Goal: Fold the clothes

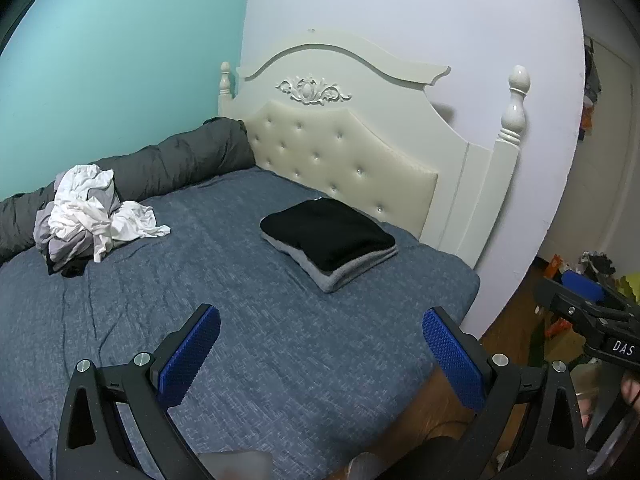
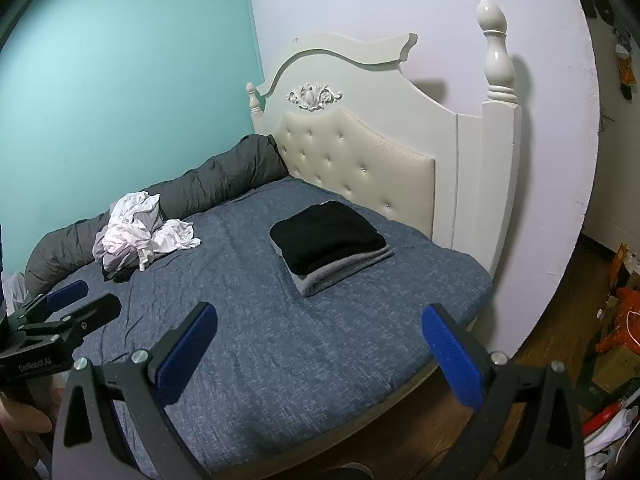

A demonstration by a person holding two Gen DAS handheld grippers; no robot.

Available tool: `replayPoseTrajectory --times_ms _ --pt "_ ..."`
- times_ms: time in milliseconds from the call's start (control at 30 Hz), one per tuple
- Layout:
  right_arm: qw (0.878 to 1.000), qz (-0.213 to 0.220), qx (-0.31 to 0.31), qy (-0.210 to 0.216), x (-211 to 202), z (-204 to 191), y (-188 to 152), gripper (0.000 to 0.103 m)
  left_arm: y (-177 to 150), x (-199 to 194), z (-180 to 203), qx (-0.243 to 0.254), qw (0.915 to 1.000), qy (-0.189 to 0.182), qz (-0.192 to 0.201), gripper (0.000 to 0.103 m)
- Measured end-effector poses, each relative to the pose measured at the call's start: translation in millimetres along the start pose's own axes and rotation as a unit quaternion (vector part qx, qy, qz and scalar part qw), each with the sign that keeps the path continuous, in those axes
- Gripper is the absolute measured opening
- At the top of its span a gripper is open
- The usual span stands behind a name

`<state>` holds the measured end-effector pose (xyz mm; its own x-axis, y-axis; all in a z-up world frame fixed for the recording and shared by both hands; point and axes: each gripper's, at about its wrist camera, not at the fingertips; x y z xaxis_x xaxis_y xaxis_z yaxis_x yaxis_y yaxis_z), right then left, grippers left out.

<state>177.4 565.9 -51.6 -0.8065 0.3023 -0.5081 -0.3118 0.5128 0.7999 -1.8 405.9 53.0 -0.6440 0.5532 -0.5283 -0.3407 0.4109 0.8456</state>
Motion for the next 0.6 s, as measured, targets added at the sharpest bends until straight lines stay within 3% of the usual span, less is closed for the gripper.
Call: replayPoseTrajectory --times_ms 600 --pt "1.0 -0.004 0.001 -0.001 2.3 1.0 -4.3 0.103 -4.1 1.1 -1.7 -0.003 1.0 -0.002 -0.003 0.103"
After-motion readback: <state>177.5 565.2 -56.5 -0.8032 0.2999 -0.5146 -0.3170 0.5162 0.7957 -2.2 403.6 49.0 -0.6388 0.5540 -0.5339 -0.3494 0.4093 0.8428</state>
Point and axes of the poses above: each gripper's, at about its wrist camera, not at the fingertips, and x roughly the way its jaws point, z to its right, y to its top, and after that the axes turned 12 degrees about x, right-handed
